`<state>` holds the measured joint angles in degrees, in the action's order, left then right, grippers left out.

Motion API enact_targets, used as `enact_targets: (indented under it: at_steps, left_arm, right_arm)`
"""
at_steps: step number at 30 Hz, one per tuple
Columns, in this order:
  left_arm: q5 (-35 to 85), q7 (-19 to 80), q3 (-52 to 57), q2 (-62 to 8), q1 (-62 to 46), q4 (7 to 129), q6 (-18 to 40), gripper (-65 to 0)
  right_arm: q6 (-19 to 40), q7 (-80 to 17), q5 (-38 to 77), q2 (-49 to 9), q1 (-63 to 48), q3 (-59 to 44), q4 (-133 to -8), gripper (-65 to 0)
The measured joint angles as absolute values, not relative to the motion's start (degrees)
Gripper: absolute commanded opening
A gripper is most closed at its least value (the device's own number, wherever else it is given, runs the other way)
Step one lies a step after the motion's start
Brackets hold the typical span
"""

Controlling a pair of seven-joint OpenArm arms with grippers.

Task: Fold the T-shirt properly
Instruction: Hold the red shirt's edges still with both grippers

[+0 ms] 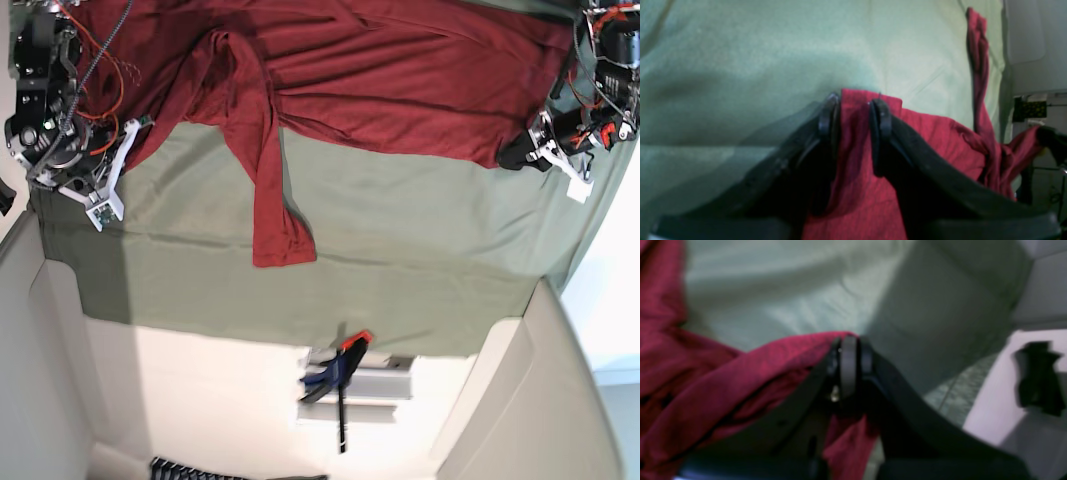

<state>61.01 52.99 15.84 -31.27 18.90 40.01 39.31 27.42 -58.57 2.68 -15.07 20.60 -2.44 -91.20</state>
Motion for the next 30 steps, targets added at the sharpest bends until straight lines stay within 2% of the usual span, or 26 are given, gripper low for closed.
enact_targets:
  at_steps: [9, 16, 30]
  left_arm:
    - [60.75, 52.88, 15.84, -31.27, 18.9, 40.01, 39.33, -46.3]
    - [60.64, 52.9, 15.84, -31.27, 18.9, 40.01, 39.31, -46.3]
    - [60.55, 52.6, 15.84, -31.24, 18.9, 40.01, 39.31, -46.3]
  right_arm:
    - [27.44, -58.78, 2.44, -15.59, 11.14, -2.35, -94.83, -65.0]
    - [27.35, -56.97, 0.14, -20.69, 9.56, -2.28, -94.83, -65.0]
    - [26.57, -37.39, 1.96, -20.95, 10.02, -2.28, -93.14, -65.0]
